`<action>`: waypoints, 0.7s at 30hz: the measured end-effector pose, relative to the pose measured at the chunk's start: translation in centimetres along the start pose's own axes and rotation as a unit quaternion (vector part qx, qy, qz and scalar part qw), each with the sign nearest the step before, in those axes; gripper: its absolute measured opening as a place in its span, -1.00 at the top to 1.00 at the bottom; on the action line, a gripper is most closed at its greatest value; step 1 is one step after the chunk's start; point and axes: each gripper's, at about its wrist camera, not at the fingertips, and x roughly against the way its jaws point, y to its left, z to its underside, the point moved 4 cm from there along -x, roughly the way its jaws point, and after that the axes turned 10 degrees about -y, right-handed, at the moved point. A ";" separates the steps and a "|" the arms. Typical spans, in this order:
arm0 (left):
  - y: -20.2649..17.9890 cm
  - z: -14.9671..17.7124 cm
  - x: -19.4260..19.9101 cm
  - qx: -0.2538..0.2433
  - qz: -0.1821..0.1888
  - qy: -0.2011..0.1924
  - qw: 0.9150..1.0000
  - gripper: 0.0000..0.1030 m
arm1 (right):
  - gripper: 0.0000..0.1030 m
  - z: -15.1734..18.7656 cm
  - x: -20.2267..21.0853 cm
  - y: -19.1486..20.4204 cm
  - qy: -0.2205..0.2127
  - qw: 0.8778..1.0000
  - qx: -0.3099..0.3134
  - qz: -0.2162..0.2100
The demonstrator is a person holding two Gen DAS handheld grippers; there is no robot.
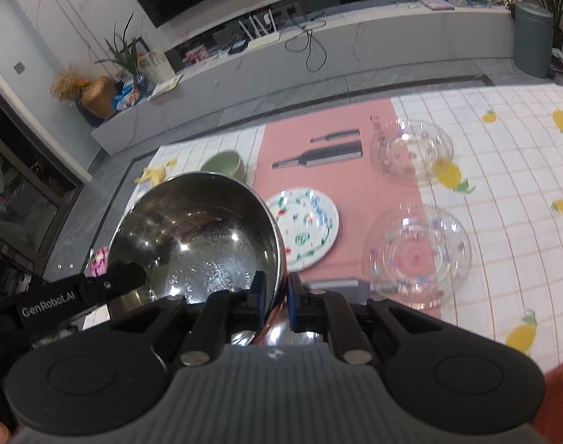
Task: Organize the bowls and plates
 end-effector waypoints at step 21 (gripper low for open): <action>3.2 4.5 -1.5 0.025 -0.021 0.061 0.998 0.81 | 0.82 4.6 -2.5 -0.3 0.071 0.997 0.008 0.020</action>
